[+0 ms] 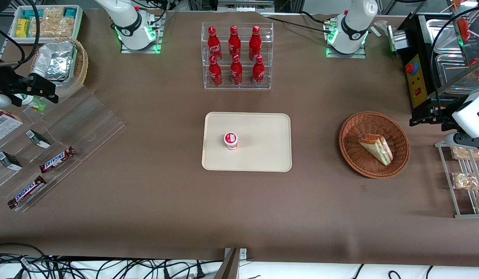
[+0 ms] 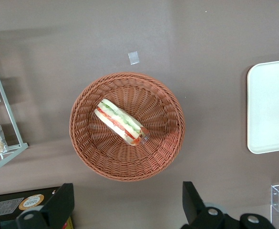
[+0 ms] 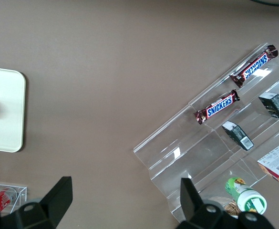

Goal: Place sandwich from basket to tray
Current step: 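Move the left gripper toward the wrapped sandwich in the wicker basket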

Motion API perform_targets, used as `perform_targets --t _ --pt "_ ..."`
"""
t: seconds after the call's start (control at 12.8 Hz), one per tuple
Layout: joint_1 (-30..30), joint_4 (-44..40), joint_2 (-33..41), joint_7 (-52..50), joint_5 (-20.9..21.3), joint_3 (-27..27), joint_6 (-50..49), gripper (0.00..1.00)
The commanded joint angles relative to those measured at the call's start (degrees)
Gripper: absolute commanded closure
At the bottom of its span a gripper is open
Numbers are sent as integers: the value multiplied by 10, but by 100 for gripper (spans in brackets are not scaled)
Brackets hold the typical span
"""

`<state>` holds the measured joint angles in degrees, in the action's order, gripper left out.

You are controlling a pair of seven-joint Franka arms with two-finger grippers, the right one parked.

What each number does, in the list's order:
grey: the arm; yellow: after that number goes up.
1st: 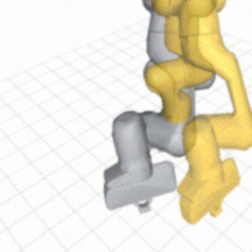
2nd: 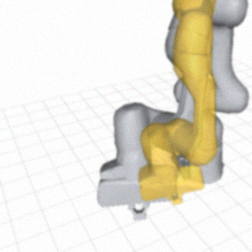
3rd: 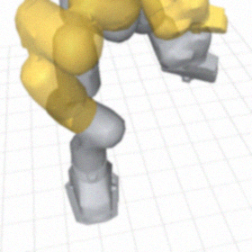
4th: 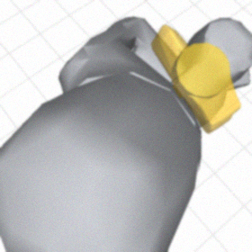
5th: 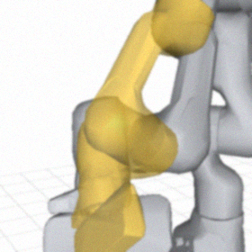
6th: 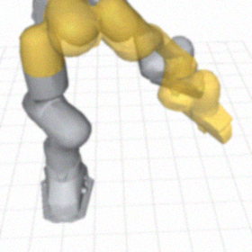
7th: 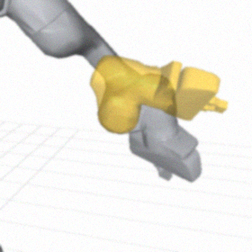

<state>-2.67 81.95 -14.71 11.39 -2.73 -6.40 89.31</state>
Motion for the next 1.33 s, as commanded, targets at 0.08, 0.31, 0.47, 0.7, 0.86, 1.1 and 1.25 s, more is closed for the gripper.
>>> perform_targets --t 0.08,0.31,0.47,0.7,0.86,1.1,1.25 --pt "-3 -21 -9 -8 -2 -11 -7 0" --pt "-1 -21 -9 -41 8 -13 -7 0" --pt "5 -14 -7 -84 18 -13 -12 0" --pt "16 42 -6 -265 11 -11 5 0" --pt "14 106 -2 -374 14 -8 69 0" --pt "11 205 5 -488 19 1 187 0" --pt "11 273 22 -496 20 2 264 0"
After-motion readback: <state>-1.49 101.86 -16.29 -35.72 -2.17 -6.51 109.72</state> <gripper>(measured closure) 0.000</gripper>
